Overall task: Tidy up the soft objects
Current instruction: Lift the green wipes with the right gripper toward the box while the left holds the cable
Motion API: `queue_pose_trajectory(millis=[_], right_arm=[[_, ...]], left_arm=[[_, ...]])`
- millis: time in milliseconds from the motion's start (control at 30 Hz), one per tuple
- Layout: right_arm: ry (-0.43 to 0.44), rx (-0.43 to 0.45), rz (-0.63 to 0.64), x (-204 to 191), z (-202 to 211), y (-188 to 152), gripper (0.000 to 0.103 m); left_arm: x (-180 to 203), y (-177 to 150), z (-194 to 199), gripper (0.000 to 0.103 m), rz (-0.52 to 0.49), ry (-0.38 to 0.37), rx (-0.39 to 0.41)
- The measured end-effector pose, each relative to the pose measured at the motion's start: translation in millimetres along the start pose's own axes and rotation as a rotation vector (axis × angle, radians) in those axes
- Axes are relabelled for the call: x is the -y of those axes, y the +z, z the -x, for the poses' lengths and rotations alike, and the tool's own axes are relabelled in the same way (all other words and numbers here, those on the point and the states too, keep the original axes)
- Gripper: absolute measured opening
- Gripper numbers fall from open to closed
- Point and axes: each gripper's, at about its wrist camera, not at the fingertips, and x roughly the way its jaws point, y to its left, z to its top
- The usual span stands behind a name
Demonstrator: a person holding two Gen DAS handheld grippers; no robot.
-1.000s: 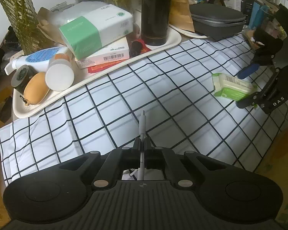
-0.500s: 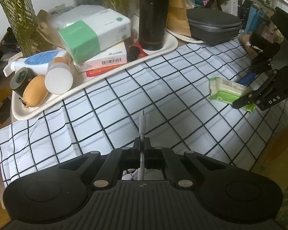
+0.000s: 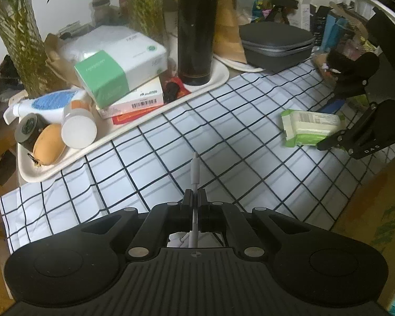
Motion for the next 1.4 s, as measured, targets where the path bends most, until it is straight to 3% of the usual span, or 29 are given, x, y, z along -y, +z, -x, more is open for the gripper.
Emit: queue_pose_trajectory(millis=[700, 1033, 1400], right_arm=[[-0.080, 0.214, -0.150, 12, 94, -22, 0.051], [0.057, 0.376, -0.277, 7, 144, -47, 0.051], [0.133, 0.481, -0.309, -18, 175, -76, 0.051]], left_arm=[[18, 19, 73, 0.003, -0.010, 0.013, 0.153], [32, 18, 105, 0.003, 0.011, -0.016, 0.218], [59, 4, 147, 0.003, 0.029, -0.077, 0.305]])
